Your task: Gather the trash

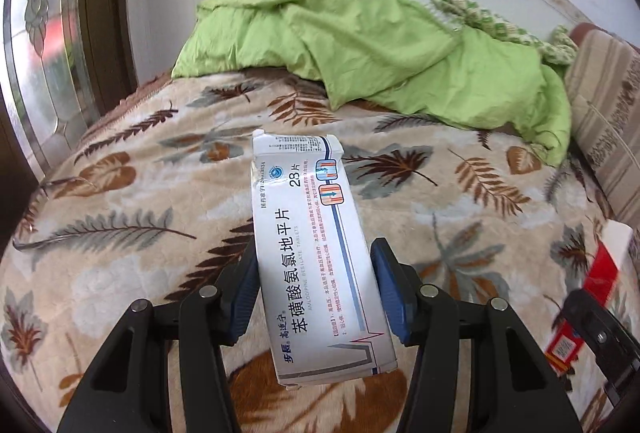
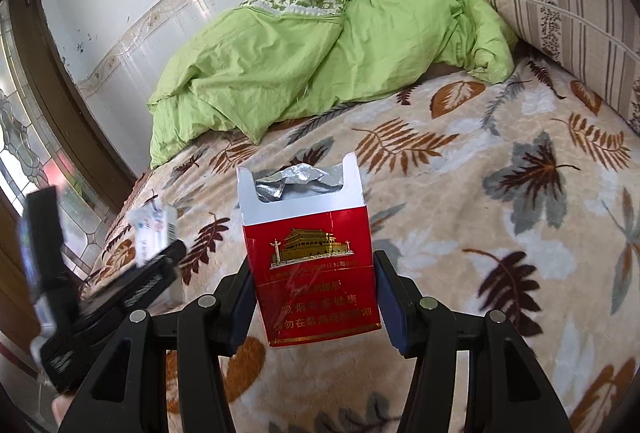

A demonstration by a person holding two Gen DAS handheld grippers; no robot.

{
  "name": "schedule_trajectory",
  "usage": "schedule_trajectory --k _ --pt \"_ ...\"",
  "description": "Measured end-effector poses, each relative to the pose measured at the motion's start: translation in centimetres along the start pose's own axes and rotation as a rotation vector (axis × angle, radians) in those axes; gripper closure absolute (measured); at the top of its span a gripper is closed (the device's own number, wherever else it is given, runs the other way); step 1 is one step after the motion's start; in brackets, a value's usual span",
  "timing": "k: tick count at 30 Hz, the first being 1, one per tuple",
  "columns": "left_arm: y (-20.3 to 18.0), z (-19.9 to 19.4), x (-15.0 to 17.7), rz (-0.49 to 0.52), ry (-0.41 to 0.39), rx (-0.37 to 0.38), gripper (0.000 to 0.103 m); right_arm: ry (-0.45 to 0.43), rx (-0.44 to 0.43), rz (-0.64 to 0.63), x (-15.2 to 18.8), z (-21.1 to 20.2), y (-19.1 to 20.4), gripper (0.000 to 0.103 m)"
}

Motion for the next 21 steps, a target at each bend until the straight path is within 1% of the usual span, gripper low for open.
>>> schedule_trajectory --k 3,6,11,16,19,21 --pt "-0.3 -2.4 0.8 0.054 -0.024 -0.005 0.05 -0.016 0.007 -0.002 0.7 -1.4 -0.5 0.045" --pt "-0.6 -4.7 2.3 0.101 -0.031 0.009 0.05 -0.028 0.011 -0.002 1.4 -2.7 -0.7 0.045" --pt "-1.0 -7.2 4.8 0.161 -0.053 0.001 0.05 -0.024 0.004 -0.022 3.2 -4.3 -0.5 0.045" --pt "-1.0 -7.2 5.5 0.168 -0.059 -0.009 0.05 -0.016 0.004 -0.043 4.4 -5.0 -0.1 0.045" --pt "-1.1 -6.9 5.9 0.18 -0.066 -0.021 0.05 -0.011 0.006 -0.048 4.8 -5.1 -0.1 0.045" --pt "-1.2 -6.7 6.1 0.188 -0.061 -0.016 0.05 -0.01 0.012 -0.049 4.8 -5.0 -0.1 0.045"
Point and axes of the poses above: each gripper's, at about its wrist camera, not at the fingertips, and z roughly the way its jaws point, y to its left, x to its underside, the point moved 1 cm from there along z, roughly the way its jaws point, and after that the axes turned 6 degrees about x, right-handed, at the moved point
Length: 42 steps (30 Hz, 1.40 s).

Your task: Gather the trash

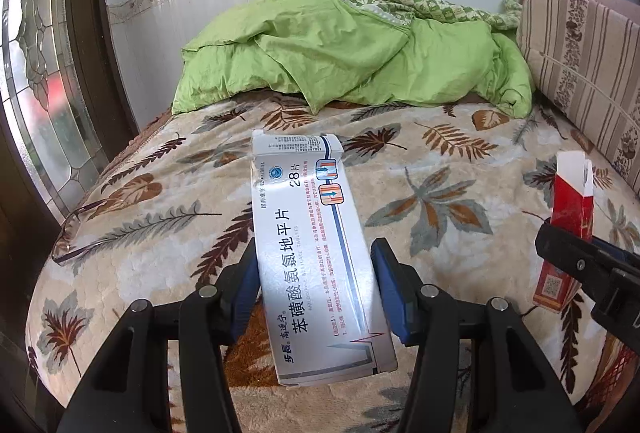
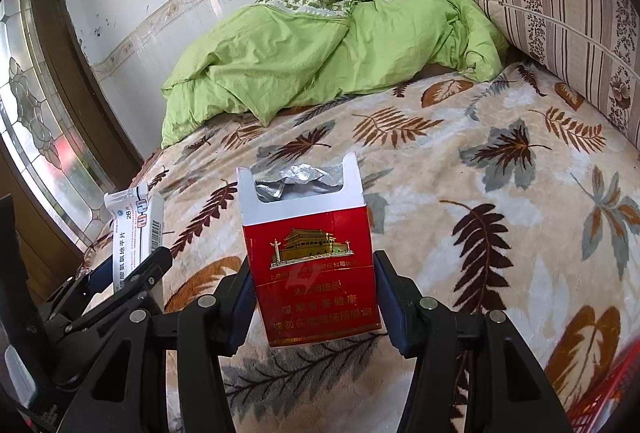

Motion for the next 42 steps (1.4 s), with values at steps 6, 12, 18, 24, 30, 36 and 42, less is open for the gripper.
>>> schedule_trajectory --k 6,12,18,24,30,36,42 --pt "-0.3 0.2 0.2 0.016 -0.007 -0.003 0.05 0.011 -0.004 0.0 -0.1 0.5 0.3 0.045" --pt "0.0 0.5 0.3 0.011 0.001 0.003 0.05 0.017 -0.014 -0.005 -0.1 1.0 0.6 0.045" --pt "-0.1 0.6 0.3 0.016 -0.002 0.011 0.05 0.017 -0.019 0.008 -0.2 1.0 0.3 0.045" --pt "-0.5 0.2 0.2 0.028 -0.017 0.022 0.05 0.01 -0.019 0.022 -0.2 0.6 0.2 0.045" --pt "-1.3 -1.0 0.1 0.043 -0.031 0.045 0.05 0.01 -0.031 0.051 0.2 -0.5 -0.3 0.045" --pt "-3.0 -2.7 -0.1 0.065 -0.047 0.101 0.05 0.003 -0.042 0.092 0.8 -3.1 -1.8 0.045" --pt "-5.8 -5.3 -0.1 0.107 -0.068 0.19 0.05 -0.009 -0.042 0.121 1.6 -7.4 -4.0 0.045"
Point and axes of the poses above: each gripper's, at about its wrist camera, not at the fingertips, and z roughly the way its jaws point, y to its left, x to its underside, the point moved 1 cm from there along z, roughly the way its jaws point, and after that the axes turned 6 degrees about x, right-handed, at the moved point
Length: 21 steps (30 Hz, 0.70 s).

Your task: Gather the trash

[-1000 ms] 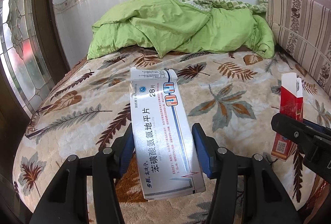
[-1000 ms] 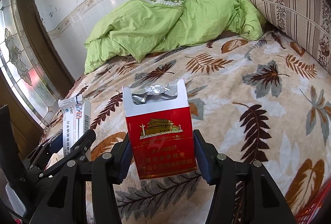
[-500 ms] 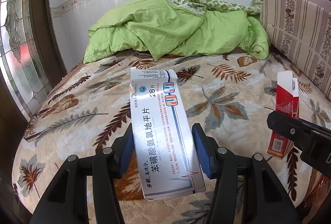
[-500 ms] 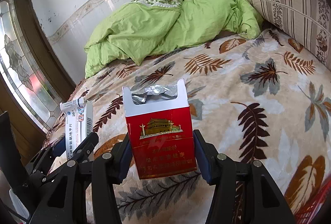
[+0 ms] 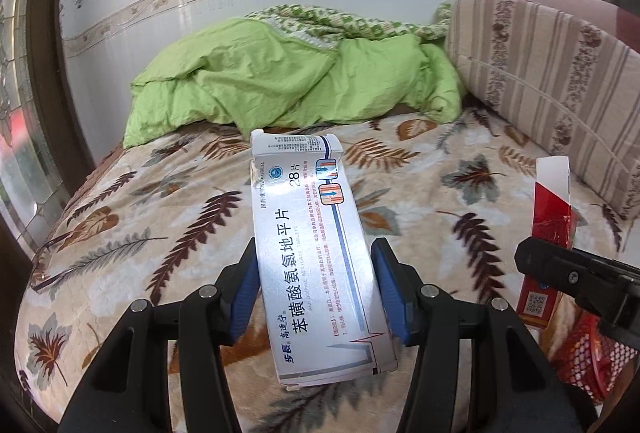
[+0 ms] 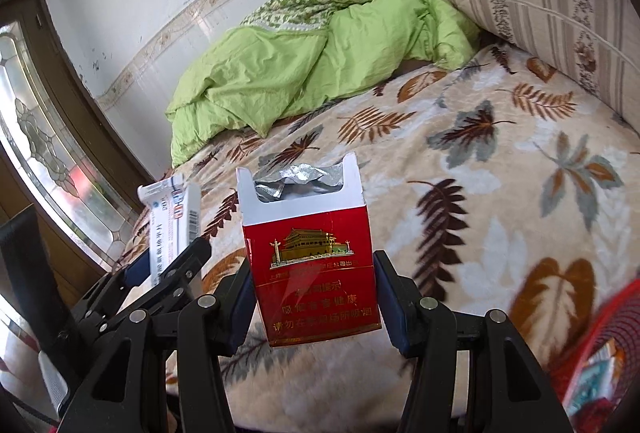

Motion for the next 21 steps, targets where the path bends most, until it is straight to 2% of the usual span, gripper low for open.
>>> schedule_trajectory --k 7,12,21 --pt "-4.4 -2.3 -0.4 0.057 -0.006 0.12 0.05 -0.025 0.044 0.049 0.0 -5.2 -4.1 0.044" --pt "-8.1 -3.7 -0.6 0.107 -0.007 0.216 0.05 -0.045 0.113 0.097 0.9 -8.9 -7.8 0.044" --pt "-14.9 -4.8 0.1 0.223 0.005 0.335 0.05 -0.056 0.207 0.174 2.2 -13.2 -12.9 0.044"
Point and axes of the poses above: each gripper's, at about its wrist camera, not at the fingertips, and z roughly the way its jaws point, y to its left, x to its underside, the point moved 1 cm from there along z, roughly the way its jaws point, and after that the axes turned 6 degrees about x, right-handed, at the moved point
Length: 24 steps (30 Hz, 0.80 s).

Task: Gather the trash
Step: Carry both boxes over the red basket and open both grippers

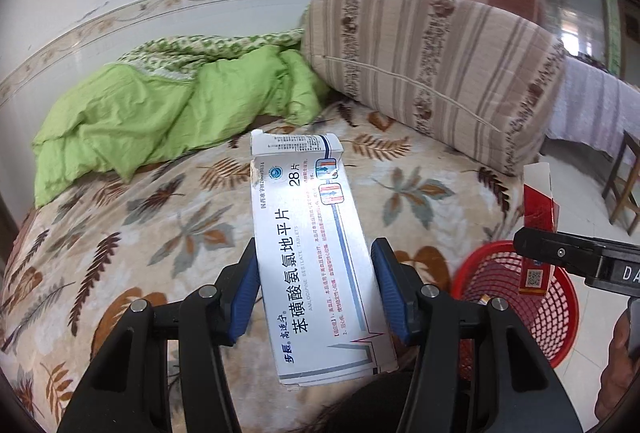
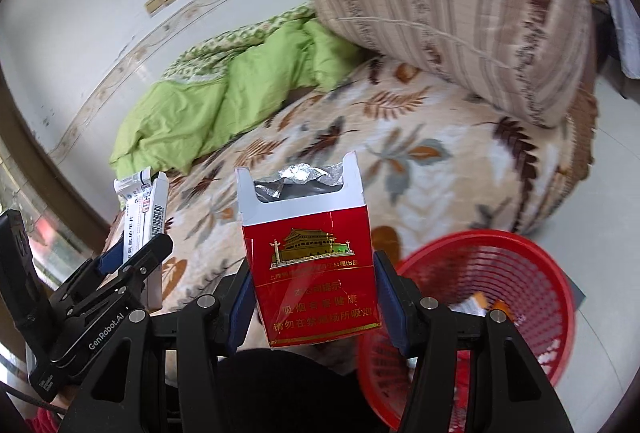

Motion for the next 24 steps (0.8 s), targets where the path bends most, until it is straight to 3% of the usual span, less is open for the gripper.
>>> schedule_trajectory --k 13,24 --pt "-5.0 1.3 -0.7 0.09 0.033 0.121 0.05 -0.031 0.056 0.076 0.5 -3.1 -3.9 0.044" --pt "-8.4 3.7 -0.5 0.083 0.189 0.396 0.05 -0.038 0.123 0.148 1.0 -4.5 -7.3 0.044"
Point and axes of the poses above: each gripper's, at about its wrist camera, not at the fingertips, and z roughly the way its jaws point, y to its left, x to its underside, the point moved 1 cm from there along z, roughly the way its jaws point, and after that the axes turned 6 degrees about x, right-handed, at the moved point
